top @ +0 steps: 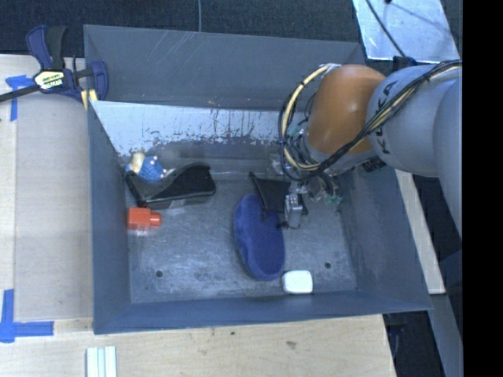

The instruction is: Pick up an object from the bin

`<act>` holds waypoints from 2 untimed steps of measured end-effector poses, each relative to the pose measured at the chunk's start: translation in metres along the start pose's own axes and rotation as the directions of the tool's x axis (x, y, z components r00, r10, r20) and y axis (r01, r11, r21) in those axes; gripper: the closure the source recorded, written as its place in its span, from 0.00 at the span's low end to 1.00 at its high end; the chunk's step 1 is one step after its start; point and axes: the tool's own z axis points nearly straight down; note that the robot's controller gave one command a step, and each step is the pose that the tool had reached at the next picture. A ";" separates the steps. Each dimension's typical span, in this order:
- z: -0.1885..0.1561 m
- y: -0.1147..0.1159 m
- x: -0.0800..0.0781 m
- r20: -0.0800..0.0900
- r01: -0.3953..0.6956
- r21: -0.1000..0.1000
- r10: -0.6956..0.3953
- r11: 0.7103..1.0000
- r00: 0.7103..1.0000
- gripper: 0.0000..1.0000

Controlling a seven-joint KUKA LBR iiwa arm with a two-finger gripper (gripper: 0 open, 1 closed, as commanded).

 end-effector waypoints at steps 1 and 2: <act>-0.035 -0.015 0.002 0.008 -0.153 0.000 0.153 0.988 0.988 0.00; -0.034 0.009 -0.005 0.007 -0.312 -0.001 0.312 0.950 0.950 0.00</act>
Offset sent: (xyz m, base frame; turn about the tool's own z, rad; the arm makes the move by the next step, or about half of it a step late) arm -0.0031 -0.0147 0.0332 0.1547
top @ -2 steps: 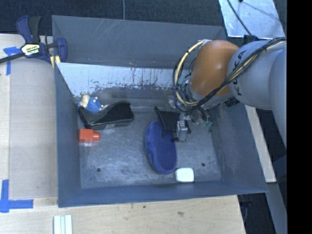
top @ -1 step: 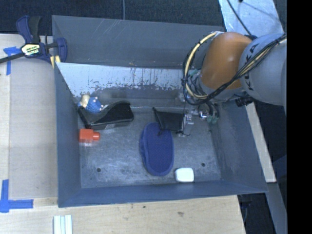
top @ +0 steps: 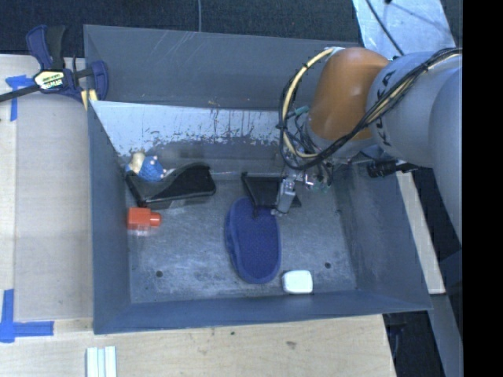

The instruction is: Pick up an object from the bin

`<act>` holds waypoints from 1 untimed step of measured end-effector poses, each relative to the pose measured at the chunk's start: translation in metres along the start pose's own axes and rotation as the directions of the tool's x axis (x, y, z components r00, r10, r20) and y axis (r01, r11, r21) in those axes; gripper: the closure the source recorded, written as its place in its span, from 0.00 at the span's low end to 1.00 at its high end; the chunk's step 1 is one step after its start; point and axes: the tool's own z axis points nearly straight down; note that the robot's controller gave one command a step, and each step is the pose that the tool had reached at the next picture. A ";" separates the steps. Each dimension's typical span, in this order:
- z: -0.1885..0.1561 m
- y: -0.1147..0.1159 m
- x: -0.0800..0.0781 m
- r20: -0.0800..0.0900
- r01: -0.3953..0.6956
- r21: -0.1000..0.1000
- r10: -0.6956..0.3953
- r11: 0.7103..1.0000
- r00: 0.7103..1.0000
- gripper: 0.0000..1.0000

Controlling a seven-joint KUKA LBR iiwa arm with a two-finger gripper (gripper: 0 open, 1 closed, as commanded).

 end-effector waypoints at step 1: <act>0.029 0.007 0.011 -0.009 -0.065 0.005 0.065 0.998 0.998 0.00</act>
Offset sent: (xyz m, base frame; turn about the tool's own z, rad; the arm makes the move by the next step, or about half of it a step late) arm -0.0088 0.0120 -0.0306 0.0668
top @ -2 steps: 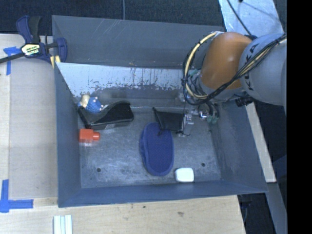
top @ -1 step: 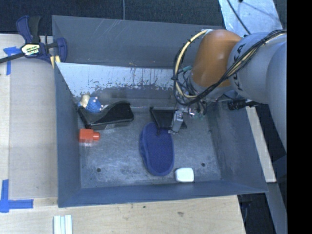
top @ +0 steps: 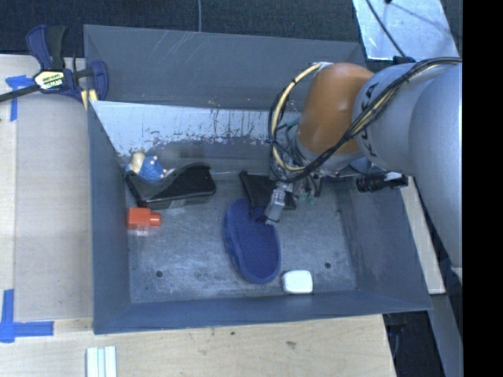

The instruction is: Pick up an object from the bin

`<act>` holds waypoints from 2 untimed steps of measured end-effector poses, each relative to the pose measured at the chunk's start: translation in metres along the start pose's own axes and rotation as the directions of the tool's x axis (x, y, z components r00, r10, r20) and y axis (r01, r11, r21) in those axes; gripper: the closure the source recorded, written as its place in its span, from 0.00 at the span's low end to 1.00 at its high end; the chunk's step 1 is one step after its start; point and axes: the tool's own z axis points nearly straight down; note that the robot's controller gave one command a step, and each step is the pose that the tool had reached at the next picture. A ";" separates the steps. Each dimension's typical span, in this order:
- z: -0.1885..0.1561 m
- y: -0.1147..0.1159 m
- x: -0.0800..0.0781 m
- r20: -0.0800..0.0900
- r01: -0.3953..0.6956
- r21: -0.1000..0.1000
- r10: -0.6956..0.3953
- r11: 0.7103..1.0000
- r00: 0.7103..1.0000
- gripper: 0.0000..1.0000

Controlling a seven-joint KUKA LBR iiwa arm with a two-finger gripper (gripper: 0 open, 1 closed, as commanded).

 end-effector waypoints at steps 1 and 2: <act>-0.002 -0.001 -0.001 0.001 0.002 0.001 -0.002 1.000 1.000 0.00; -0.003 0.000 -0.002 0.003 0.003 -0.001 -0.003 1.000 1.000 1.00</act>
Offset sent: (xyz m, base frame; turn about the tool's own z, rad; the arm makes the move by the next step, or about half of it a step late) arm 0.0000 0.0000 0.0000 0.0000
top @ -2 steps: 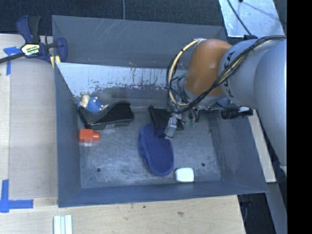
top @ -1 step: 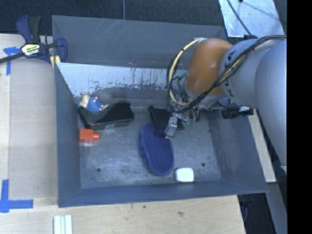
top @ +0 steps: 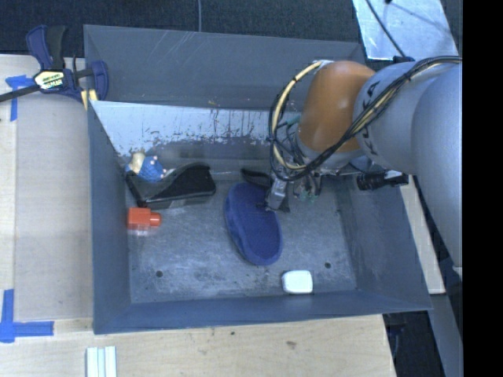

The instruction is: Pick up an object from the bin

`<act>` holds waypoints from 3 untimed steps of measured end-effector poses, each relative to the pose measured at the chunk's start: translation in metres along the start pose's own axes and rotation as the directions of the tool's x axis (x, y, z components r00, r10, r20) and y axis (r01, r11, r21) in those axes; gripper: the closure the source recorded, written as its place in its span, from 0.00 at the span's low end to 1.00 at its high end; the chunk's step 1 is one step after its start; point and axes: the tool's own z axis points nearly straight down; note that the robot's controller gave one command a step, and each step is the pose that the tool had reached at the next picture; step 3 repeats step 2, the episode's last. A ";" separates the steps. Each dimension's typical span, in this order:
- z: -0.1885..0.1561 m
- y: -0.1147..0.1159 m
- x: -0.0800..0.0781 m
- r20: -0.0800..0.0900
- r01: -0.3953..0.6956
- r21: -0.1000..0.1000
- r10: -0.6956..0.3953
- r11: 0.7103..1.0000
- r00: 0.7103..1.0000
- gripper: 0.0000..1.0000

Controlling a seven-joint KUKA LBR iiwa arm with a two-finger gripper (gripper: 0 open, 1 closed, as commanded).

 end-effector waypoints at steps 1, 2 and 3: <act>-0.050 0.000 -0.003 0.007 0.001 -0.004 -0.001 1.000 1.000 1.00; -0.057 0.000 -0.004 0.004 0.003 -0.003 -0.003 1.000 1.000 1.00; -0.057 0.000 -0.004 0.004 0.003 -0.003 -0.003 1.000 1.000 1.00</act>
Offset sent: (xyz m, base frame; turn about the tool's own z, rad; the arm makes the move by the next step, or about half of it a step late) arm 0.0002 -0.0001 0.0463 0.0000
